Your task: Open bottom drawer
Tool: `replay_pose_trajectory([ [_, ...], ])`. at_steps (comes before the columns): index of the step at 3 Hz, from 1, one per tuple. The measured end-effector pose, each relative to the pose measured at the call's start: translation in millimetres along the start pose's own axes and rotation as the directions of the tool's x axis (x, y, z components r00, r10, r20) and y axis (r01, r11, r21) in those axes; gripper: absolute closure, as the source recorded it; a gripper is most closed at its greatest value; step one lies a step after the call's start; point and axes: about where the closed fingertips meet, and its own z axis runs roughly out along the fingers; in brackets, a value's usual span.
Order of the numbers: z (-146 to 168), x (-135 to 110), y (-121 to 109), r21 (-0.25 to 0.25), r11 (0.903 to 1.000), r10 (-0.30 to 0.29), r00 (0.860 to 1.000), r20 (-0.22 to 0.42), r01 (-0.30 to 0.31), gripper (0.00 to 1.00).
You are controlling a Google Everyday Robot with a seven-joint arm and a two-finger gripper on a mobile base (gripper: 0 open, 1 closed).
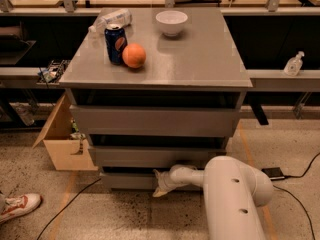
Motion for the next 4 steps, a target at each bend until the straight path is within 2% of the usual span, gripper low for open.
replay_pose_trajectory([
  [2, -8.1, -4.4, -2.6, 0.000, 1.0000, 0.000, 1.000, 0.000, 0.000, 0.87],
  [3, -10.4, -5.5, -3.3, 0.000, 1.0000, 0.000, 1.000, 0.000, 0.000, 1.00],
  [4, -21.9, 0.1, 6.3, 0.017, 0.9996, 0.022, 1.000, -0.015, -0.022, 1.00],
])
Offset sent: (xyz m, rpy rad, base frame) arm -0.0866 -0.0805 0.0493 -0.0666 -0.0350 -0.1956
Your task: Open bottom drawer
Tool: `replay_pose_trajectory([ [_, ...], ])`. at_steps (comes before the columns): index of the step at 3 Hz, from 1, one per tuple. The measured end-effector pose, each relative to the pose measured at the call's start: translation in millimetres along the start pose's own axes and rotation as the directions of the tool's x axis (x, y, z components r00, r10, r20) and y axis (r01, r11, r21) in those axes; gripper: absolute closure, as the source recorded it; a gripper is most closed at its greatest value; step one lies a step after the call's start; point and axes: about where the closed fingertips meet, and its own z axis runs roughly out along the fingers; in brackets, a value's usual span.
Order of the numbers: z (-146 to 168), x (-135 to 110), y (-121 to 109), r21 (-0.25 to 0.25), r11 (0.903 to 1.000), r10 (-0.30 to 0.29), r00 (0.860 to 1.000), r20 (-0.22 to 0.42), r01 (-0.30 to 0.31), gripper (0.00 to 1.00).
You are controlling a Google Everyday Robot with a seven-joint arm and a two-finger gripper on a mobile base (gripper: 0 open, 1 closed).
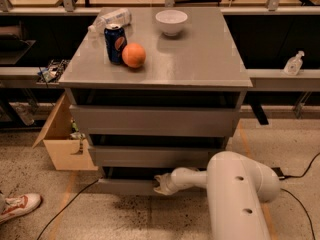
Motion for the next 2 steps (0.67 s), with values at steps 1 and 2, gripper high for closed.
replay_pose_trajectory([
  [1, -5.9, 3.3, 4.5, 0.010, 0.9999, 0.012, 1.000, -0.007, -0.012, 1.00],
  [2, -6.0, 3.2, 4.5, 0.010, 0.9999, 0.012, 1.000, -0.007, -0.012, 1.00],
])
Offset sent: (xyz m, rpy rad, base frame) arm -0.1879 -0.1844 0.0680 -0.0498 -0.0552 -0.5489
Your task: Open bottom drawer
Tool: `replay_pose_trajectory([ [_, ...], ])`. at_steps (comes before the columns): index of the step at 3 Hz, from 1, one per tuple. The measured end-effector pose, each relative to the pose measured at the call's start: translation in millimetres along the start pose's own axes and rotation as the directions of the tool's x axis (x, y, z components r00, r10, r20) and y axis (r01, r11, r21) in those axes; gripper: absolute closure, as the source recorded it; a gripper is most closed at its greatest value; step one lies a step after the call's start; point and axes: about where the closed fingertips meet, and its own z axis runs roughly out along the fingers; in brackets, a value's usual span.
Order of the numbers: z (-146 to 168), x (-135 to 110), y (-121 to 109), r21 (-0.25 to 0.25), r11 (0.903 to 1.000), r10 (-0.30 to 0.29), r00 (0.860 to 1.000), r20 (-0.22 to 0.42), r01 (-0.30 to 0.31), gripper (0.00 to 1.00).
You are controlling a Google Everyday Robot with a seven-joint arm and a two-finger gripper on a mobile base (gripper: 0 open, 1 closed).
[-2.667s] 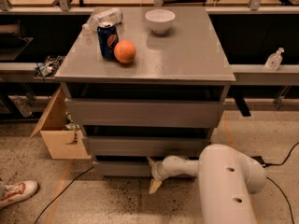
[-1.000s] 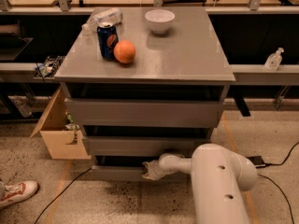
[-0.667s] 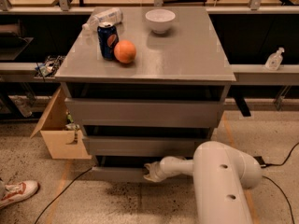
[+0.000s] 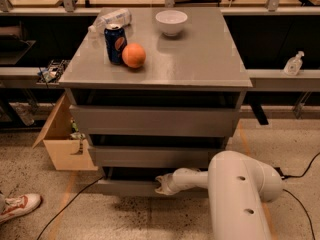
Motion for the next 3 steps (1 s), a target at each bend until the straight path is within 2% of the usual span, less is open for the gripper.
replay_pose_trajectory([
  [1, -18.0, 7.0, 38.9, 0.024, 0.9976, 0.065, 0.998, -0.010, -0.065, 1.00],
  [3, -20.8, 5.5, 38.1, 0.024, 0.9976, 0.065, 0.998, -0.010, -0.064, 1.00],
])
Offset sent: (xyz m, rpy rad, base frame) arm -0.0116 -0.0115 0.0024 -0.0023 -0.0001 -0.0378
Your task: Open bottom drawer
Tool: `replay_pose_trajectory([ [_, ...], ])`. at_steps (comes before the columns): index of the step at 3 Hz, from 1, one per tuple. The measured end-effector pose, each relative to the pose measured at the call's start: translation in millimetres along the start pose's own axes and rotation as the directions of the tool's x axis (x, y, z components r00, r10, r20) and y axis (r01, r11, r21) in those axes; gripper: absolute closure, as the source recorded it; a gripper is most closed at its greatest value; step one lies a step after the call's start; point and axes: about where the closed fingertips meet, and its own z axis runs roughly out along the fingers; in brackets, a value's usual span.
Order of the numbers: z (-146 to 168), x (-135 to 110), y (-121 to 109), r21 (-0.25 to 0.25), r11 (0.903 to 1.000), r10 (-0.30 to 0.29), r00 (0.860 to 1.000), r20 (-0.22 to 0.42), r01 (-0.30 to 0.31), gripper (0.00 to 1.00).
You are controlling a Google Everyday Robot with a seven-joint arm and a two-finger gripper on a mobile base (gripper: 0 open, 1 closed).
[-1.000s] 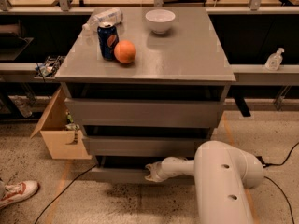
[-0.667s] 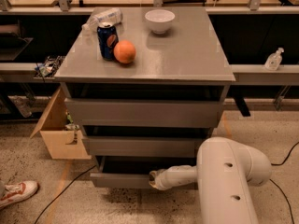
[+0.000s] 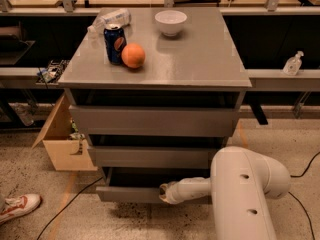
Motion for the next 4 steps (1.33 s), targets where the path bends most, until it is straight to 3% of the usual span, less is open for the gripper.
replay_pose_trajectory([
  [1, -5.1, 4.0, 19.6, -0.004, 1.0000, -0.009, 1.000, 0.002, 0.009, 1.00],
  [3, -10.3, 1.2, 17.8, -0.003, 1.0000, -0.009, 1.000, 0.002, 0.009, 1.00],
  [4, -15.7, 3.8, 47.7, -0.003, 1.0000, -0.004, 1.000, 0.012, 0.004, 1.00],
])
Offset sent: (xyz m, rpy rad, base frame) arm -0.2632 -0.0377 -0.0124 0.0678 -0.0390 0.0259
